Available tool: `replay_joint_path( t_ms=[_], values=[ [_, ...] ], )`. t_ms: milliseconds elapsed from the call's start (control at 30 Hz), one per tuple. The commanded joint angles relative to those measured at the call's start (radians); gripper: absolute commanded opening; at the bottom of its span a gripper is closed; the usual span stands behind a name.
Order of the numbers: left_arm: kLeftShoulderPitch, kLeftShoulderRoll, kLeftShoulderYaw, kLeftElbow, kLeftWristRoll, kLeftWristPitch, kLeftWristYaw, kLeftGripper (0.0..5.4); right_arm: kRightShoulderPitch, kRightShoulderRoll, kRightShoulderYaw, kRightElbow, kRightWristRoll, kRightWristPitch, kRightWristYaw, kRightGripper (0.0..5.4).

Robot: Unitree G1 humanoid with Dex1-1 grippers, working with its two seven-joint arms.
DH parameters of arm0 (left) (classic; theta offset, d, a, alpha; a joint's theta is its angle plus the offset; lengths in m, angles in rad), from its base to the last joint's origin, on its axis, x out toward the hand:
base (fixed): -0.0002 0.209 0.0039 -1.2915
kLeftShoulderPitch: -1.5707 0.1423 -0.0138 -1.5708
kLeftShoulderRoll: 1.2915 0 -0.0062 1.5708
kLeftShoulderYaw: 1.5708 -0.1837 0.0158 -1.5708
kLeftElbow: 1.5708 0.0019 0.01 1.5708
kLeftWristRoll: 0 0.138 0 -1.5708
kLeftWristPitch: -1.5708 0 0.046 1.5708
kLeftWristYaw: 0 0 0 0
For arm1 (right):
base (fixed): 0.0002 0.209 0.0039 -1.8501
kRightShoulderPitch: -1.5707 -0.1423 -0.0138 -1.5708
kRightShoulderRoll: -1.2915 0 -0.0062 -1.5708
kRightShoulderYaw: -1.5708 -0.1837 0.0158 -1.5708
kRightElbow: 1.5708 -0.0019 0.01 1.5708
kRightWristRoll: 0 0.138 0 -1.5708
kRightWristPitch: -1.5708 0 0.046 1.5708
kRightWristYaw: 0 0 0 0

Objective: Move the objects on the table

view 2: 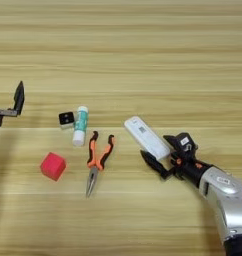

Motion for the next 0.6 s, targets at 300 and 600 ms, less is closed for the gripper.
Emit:
replay_joint_path(
  t_ms=[300,600],
  values=[
    [-0.003,0.004,-0.003,-0.009,-0.004,-0.001,-0.001,5.40,0.002,-0.011,0.002,0.030,0.009,0.041,0.021,3.47],
    [-0.003,0.003,-0.005,-0.010,-0.004,-0.002,-0.002,5.40,0.000,-0.011,-0.003,0.034,0.012,0.045,0.020,2.91]
  ],
)
